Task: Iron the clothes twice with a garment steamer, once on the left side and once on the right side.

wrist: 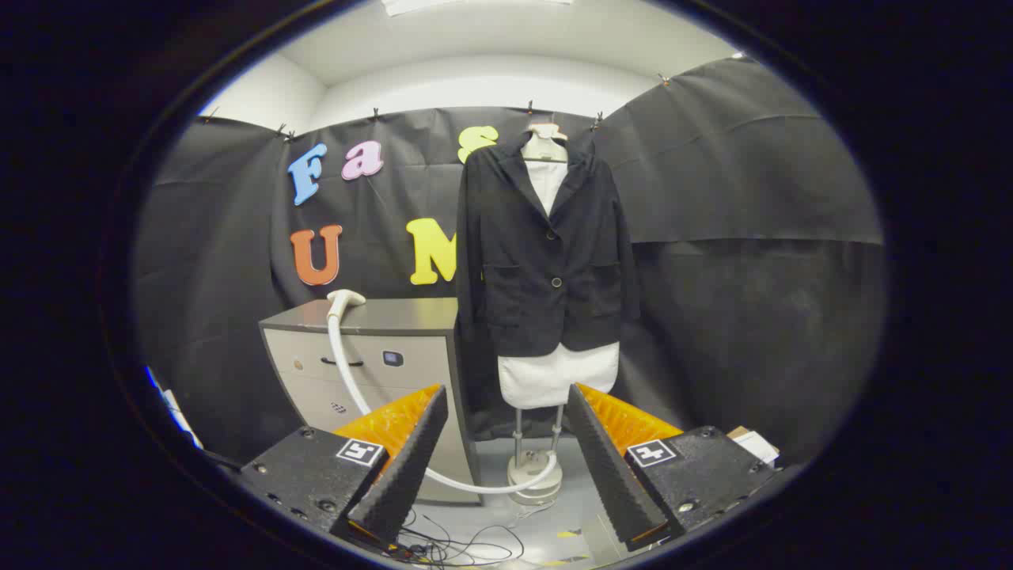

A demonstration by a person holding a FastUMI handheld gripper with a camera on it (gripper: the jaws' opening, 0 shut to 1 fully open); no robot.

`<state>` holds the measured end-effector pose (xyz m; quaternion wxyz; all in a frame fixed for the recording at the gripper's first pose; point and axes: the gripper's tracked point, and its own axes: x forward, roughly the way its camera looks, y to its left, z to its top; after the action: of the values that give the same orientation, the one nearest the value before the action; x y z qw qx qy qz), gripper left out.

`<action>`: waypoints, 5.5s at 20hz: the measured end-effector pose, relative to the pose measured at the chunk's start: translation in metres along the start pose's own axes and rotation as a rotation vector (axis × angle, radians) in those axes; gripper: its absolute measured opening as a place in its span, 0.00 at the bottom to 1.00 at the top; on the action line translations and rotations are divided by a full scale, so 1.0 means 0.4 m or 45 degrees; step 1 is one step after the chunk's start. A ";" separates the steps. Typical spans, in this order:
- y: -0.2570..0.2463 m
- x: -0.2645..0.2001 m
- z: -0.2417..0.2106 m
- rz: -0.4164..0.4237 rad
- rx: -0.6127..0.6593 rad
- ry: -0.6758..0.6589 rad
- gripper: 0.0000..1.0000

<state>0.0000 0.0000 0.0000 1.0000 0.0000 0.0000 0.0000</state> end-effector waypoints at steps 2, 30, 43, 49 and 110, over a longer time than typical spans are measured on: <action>0.004 0.003 0.007 0.000 -0.002 -0.003 0.97; 0.500 0.561 0.345 0.458 -0.129 0.034 0.97; 1.024 0.937 0.165 0.773 -0.299 0.395 0.96; 1.099 1.010 0.082 0.709 -0.365 0.500 0.79; -0.084 0.771 0.832 0.209 0.106 -0.116 0.37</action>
<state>0.3084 -0.0335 0.3329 0.9947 0.0415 -0.0455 0.0821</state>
